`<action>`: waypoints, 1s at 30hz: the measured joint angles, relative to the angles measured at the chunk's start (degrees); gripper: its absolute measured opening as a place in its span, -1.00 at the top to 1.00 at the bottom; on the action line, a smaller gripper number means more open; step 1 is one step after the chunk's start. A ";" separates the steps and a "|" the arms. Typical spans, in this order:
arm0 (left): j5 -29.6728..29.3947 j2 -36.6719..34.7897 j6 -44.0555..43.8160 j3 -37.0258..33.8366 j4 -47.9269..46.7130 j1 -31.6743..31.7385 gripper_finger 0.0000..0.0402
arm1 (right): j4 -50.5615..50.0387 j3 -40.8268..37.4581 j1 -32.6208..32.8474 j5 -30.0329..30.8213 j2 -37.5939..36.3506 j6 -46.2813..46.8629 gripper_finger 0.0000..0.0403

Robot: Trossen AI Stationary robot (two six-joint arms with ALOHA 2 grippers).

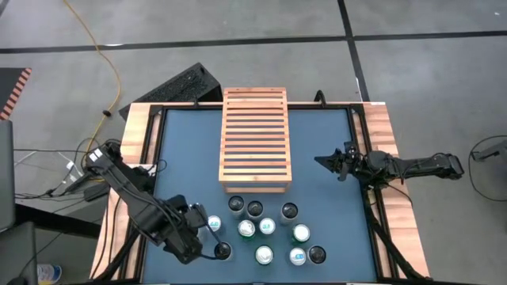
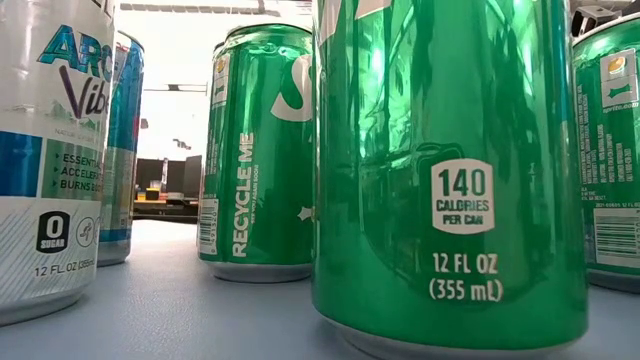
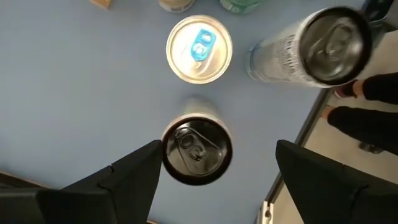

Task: Place canned beverage on shelf
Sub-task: Put the white yellow soda can on the shelf

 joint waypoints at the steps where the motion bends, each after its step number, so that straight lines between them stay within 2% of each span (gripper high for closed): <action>1: 0.01 0.00 -0.15 -0.40 -0.03 -0.06 -0.51 | 0.00 0.00 0.00 0.00 0.00 0.00 1.00; 9: 1.97 0.00 -0.53 -3.83 1.64 -0.45 -0.51 | 0.02 0.00 -0.01 0.00 0.00 0.00 1.00; 23: -1.30 -0.02 -1.17 -3.85 1.04 -0.45 -0.51 | 0.02 0.00 0.00 0.00 0.00 -0.07 1.00; 30: 1.48 -0.02 -2.81 -3.85 1.44 0.60 -0.51 | 0.02 0.00 0.00 0.03 0.00 -0.23 1.00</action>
